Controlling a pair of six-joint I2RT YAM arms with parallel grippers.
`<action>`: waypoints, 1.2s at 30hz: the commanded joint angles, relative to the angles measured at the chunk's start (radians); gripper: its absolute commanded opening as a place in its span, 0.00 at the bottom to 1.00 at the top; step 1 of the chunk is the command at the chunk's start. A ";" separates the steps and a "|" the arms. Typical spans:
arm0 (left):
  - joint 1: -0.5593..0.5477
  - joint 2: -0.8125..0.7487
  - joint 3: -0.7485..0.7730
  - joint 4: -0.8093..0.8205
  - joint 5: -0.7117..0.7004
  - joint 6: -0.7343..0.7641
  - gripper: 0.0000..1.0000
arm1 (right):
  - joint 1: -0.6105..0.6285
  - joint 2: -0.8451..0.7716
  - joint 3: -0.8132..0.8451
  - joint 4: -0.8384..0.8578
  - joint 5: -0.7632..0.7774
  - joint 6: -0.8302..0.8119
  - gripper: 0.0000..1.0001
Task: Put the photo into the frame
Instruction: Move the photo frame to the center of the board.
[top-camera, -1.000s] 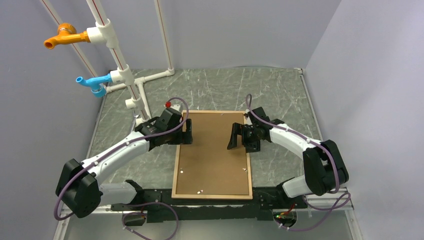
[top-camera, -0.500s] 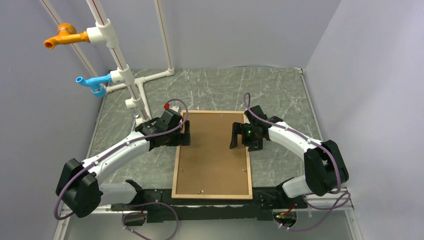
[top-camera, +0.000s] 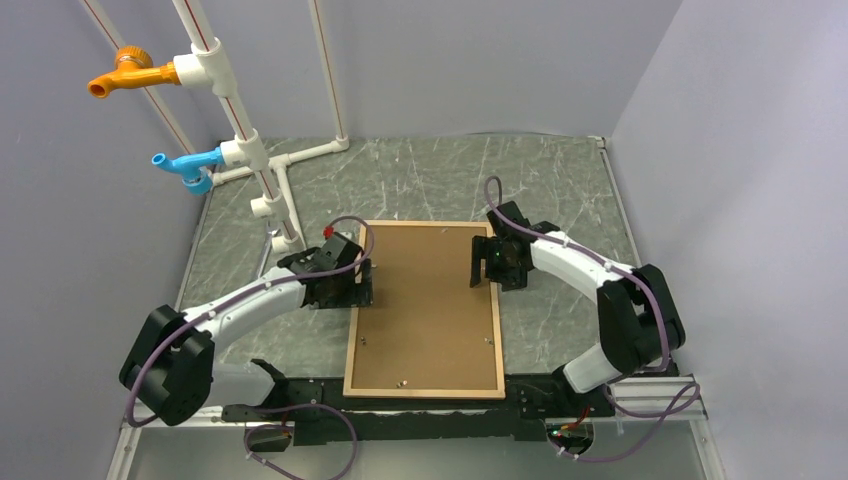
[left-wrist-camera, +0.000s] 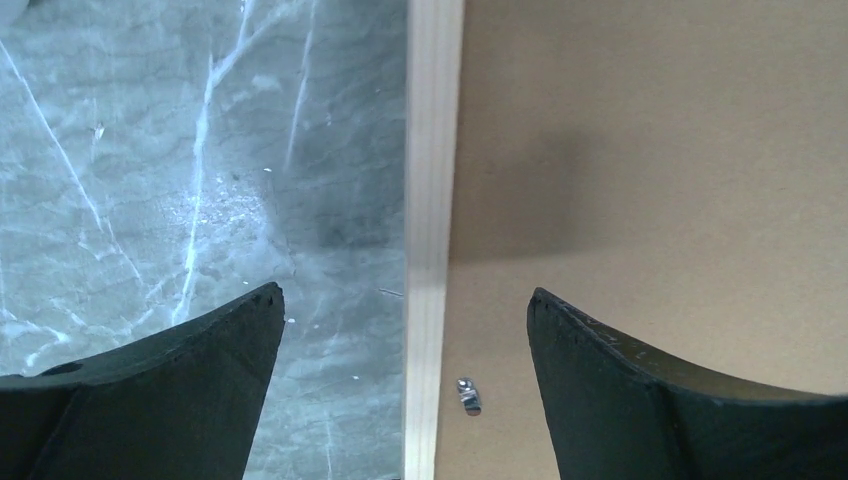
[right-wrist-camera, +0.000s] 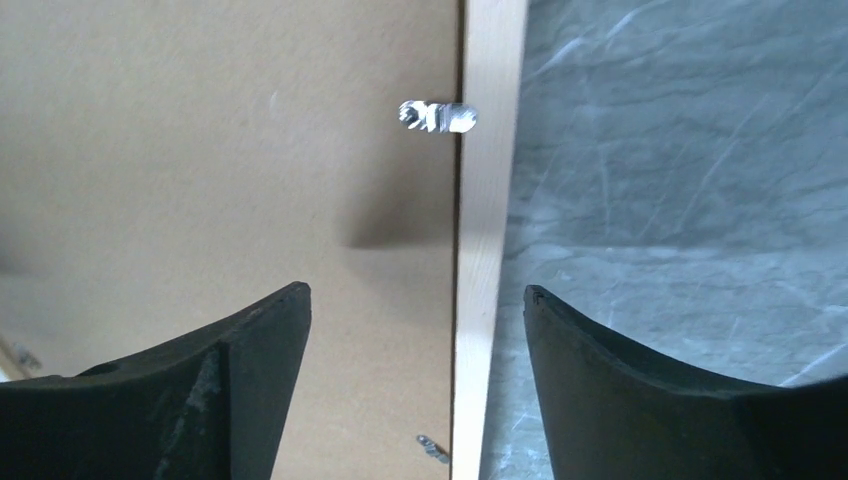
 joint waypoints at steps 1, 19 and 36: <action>0.027 0.012 -0.043 0.067 0.038 -0.019 0.93 | -0.015 0.054 0.078 -0.028 0.116 -0.018 0.78; 0.034 0.091 -0.085 0.167 0.073 0.013 0.86 | -0.049 0.205 0.162 -0.025 0.212 -0.050 0.32; 0.031 0.167 -0.100 0.201 0.079 0.049 0.61 | -0.114 0.299 0.270 0.050 0.166 -0.079 0.24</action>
